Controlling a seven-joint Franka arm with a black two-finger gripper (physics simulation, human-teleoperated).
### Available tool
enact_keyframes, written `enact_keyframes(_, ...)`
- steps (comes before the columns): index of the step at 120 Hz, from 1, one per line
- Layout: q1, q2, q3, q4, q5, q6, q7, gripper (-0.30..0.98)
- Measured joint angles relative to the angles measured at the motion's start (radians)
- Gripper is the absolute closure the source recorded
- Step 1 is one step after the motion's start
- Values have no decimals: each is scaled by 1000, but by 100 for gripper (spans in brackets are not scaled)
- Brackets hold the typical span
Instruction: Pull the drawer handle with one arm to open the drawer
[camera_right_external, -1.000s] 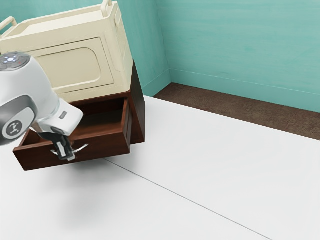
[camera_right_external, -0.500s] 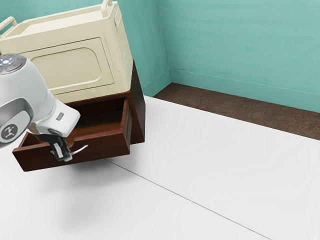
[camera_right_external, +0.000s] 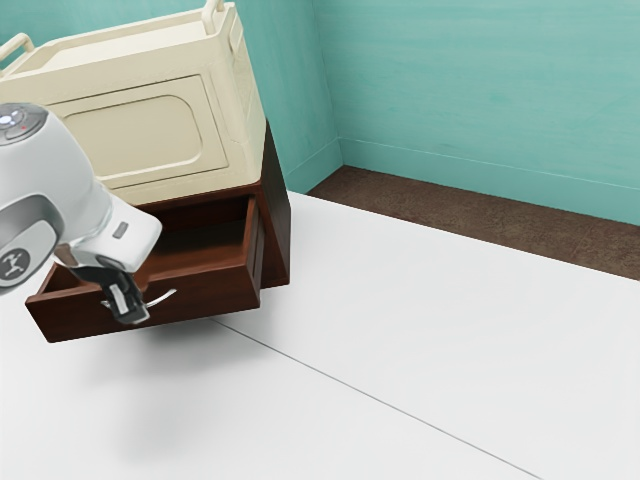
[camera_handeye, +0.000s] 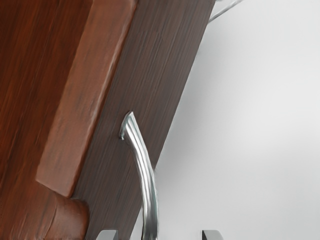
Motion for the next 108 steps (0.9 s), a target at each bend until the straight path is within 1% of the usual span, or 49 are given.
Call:
enact_keyframes(17, -12, -46, -5, 14, -8, -36, -3, 50)
enact_keyframes(26, -19, -36, -5, 68, -12, -62, -3, 49)
enact_keyframes(32, -33, 4, -8, 143, -24, -89, -2, 46)
enact_keyframes(42, -44, 100, -26, 284, -64, -140, 7, 42)
enact_keyframes(54, -47, 220, -55, 443, -120, -202, 32, 26)
enact_keyframes(67, -45, 314, -66, 591, -173, -298, 78, 16)
enact_keyframes(89, -35, 339, -61, 632, -302, -419, 160, 7)
enact_keyframes(97, -42, 338, -63, 633, -325, -442, 185, 5)
enact_keyframes(108, -43, 336, -63, 633, -340, -463, 215, 3)
